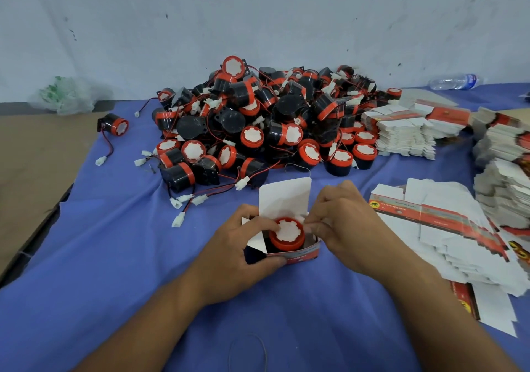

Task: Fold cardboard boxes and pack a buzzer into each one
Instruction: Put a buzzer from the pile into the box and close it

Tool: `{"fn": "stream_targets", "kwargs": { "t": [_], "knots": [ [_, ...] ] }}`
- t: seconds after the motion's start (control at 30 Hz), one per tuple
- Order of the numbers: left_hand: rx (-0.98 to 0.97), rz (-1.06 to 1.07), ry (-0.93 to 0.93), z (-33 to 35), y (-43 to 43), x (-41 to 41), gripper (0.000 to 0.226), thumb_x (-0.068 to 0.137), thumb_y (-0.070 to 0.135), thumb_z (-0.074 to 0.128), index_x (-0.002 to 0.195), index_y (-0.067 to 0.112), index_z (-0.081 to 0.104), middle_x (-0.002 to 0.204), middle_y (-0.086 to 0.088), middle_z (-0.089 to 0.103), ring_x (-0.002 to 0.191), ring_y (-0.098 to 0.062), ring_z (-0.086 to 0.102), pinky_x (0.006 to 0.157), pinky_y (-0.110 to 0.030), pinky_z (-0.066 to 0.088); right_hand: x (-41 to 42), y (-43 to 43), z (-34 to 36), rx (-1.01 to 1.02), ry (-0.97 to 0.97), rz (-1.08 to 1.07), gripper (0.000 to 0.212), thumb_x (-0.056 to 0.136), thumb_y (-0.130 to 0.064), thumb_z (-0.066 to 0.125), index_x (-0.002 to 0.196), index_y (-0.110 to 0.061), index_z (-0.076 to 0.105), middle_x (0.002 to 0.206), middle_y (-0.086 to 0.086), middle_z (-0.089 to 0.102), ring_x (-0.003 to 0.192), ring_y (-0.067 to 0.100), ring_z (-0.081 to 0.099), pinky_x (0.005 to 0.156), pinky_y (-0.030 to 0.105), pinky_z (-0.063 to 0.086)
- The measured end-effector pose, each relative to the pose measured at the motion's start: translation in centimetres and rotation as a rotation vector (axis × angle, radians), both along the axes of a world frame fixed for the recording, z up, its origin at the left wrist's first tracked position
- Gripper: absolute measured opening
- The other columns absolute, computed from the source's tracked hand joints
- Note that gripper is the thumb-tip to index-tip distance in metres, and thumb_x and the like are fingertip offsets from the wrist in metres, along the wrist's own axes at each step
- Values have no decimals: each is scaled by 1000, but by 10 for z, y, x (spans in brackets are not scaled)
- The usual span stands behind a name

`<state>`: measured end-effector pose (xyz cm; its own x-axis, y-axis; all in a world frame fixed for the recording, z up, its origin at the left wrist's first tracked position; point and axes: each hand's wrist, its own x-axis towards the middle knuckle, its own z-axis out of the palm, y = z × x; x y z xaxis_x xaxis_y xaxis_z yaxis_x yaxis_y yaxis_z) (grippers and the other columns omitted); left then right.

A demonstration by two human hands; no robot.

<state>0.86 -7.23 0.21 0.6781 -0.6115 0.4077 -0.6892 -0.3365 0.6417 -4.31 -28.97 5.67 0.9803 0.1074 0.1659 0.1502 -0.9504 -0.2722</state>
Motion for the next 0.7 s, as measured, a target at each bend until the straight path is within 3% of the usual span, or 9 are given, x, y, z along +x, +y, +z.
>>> {"fn": "stream_targets", "kwargs": {
  "t": [0.07,0.13,0.2,0.33,0.43,0.5,0.57,0.63,0.7],
  "knots": [
    [7,6,12,1,1,0,39,81,41,75,115,29,59,115,13,49,108,-6,54,89,-12,41,-4,-3,1,48,63,-10,18,100,-35,57,105,-32,74,125,-6,46,116,19,31,95,25,27],
    [8,5,14,2,0,-1,41,82,40,74,116,28,55,116,14,50,109,-8,53,89,-13,41,-10,-5,3,94,144,-19,21,101,-40,53,110,-37,71,143,-5,31,132,19,20,108,35,28],
    [-1,-9,8,3,-1,-2,41,84,39,72,117,26,51,118,13,50,111,-9,53,90,-14,41,-14,-1,2,70,189,-55,24,102,-43,47,111,-35,68,143,-1,28,132,20,21,105,36,30],
    [-20,-20,13,0,1,-3,47,82,40,70,121,33,45,118,19,52,108,-6,55,87,-12,42,-16,27,-3,-75,43,-190,28,101,-42,39,103,-23,59,123,8,43,109,26,46,84,36,42],
    [-82,-10,98,-4,0,-5,68,81,35,73,125,50,24,120,37,43,109,3,55,83,-7,43,-13,27,-8,-95,46,-172,30,102,-42,39,102,-22,62,135,14,37,115,30,44,90,36,40],
    [-129,-14,60,-8,-2,-6,75,82,32,72,129,48,15,126,39,37,115,3,53,89,-8,43,-10,20,-11,51,102,-185,30,101,-46,47,104,-24,68,146,7,26,120,25,42,91,25,37],
    [-149,-27,39,-11,-5,-6,76,84,33,68,132,43,11,136,27,36,122,-3,52,95,-14,44,-7,18,-14,347,71,-247,19,93,-42,65,107,-29,65,137,-2,33,101,3,49,73,7,38],
    [-153,-36,37,-12,-6,-5,76,86,30,67,132,43,8,142,19,34,127,-4,48,98,-13,41,-3,19,-19,574,10,-318,48,83,-34,78,121,-35,48,127,-8,36,90,-4,49,62,7,41],
    [-177,-33,54,-14,-7,-3,75,87,24,68,132,42,11,148,15,32,132,-5,45,101,-14,39,1,21,-25,736,-43,-394,83,75,-30,85,139,-34,32,127,-9,36,97,3,50,67,11,42]
  ]
}}
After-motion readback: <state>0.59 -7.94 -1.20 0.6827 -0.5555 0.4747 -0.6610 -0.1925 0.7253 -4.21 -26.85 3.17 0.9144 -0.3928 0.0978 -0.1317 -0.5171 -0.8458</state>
